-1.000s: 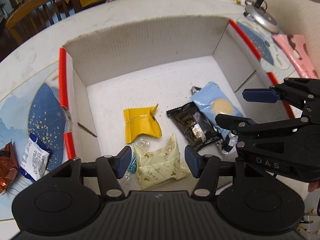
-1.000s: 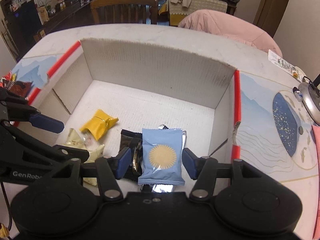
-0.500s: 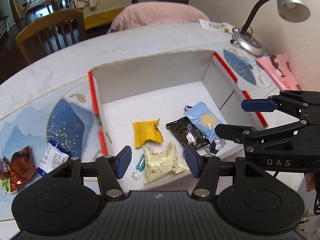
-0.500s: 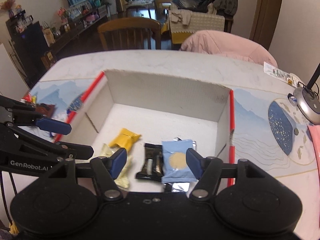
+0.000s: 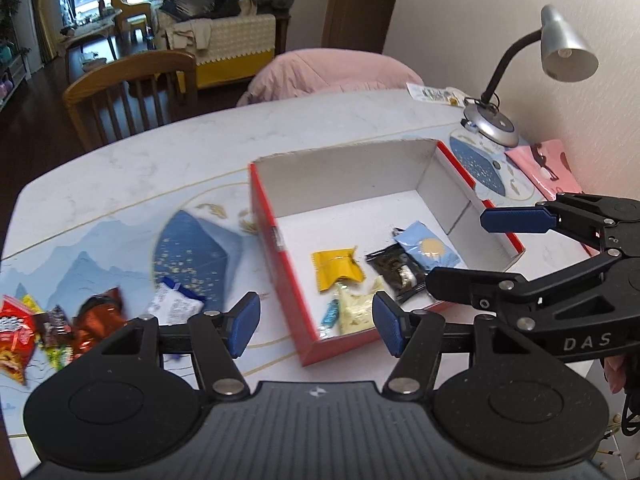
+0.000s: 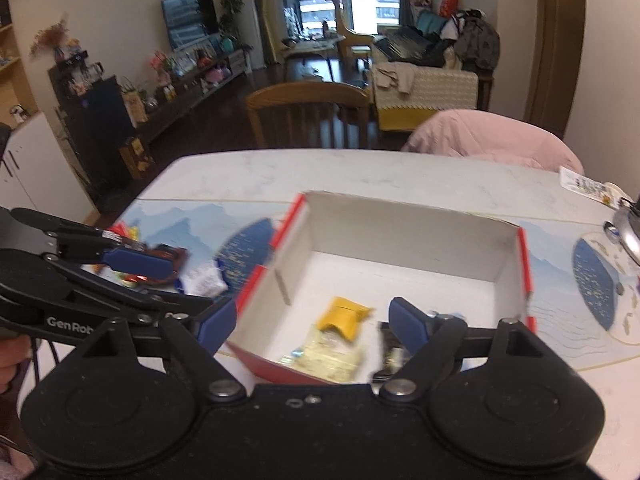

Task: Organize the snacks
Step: 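Move both grippers back over the remaining snacks, then grasp the white-and-blue wrapped packet with the right gripper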

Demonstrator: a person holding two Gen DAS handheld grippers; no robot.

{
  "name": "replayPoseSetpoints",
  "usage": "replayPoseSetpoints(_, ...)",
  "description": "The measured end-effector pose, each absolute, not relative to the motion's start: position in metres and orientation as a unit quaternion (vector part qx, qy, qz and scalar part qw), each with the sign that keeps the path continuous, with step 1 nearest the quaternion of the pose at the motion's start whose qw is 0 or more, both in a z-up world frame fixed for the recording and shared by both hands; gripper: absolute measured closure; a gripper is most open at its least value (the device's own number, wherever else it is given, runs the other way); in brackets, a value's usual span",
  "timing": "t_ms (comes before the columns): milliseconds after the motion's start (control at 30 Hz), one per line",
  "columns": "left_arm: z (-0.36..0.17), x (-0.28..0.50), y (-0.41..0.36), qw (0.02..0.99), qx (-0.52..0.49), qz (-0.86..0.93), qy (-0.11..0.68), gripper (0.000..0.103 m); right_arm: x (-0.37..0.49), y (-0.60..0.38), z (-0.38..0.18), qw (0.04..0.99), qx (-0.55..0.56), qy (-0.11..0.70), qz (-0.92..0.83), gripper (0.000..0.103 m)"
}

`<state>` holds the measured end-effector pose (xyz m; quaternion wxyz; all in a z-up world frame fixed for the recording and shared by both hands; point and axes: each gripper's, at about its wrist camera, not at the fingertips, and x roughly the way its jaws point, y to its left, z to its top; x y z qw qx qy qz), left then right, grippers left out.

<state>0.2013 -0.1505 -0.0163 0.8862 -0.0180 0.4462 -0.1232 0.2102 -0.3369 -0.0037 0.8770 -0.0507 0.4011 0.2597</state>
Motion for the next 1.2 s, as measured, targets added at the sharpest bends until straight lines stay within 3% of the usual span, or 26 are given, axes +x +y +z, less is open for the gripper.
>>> replayPoseSetpoints(133,-0.013,0.189,-0.125,0.890,-0.026,-0.119,0.439,0.040,0.199,-0.314,-0.002,0.877,-0.041,0.393,0.274,0.010)
replayPoseSetpoints(367,-0.014,0.167,-0.081,0.898,-0.030,-0.103,0.426,0.039,0.184,-0.271,-0.008,0.871,-0.037,0.397,0.289,0.008)
replayPoseSetpoints(533,-0.017,0.155,-0.041,0.902,-0.048,-0.089,0.419,0.027,0.177,-0.244,-0.012,0.870,-0.027,0.396,0.293,0.001)
replayPoseSetpoints(1200,-0.053,0.151,0.128,0.899,-0.030,-0.064,0.432,0.026,0.210,-0.144,-0.065,0.850,-0.009,0.486,0.203,0.000)
